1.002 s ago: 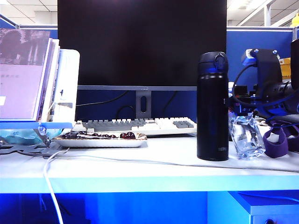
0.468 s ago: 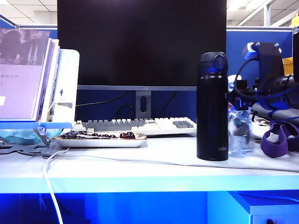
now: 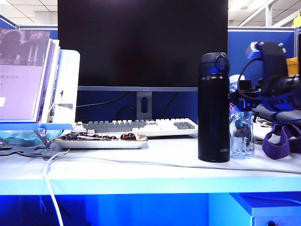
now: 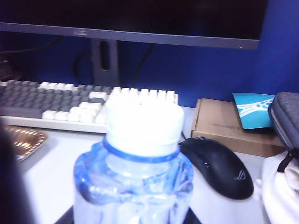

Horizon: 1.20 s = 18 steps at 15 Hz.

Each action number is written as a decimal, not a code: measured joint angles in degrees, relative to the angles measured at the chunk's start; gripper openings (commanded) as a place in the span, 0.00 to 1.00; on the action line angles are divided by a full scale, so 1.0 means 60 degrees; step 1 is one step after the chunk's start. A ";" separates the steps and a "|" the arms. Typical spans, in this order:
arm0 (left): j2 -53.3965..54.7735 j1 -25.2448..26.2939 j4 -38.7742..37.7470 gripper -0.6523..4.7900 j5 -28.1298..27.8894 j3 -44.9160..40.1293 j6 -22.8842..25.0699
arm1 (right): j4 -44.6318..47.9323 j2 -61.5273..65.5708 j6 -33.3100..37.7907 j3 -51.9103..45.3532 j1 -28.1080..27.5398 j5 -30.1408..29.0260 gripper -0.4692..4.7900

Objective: Pick up the mineral water bottle and place it vertically to the right of the black thermos cup.

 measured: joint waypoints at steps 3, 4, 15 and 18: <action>0.0000 -0.0004 0.0000 0.11 0.0000 0.0000 0.0000 | 0.0280 -0.0175 0.0004 -0.0437 0.0000 -0.0062 0.52; -0.0004 -0.0004 0.0000 0.11 0.0000 0.0000 0.0000 | 0.0215 -0.0346 0.0004 -0.0579 0.0000 -0.0066 0.52; -0.0004 -0.0004 0.0000 0.11 0.0000 0.0000 0.0000 | 0.0095 -0.0739 -0.0007 -0.0816 0.0000 -0.0146 0.68; -0.0004 0.0000 0.0000 0.11 0.0000 0.0000 0.0000 | -0.0015 -0.0991 -0.0007 -0.0874 0.0000 -0.0142 0.68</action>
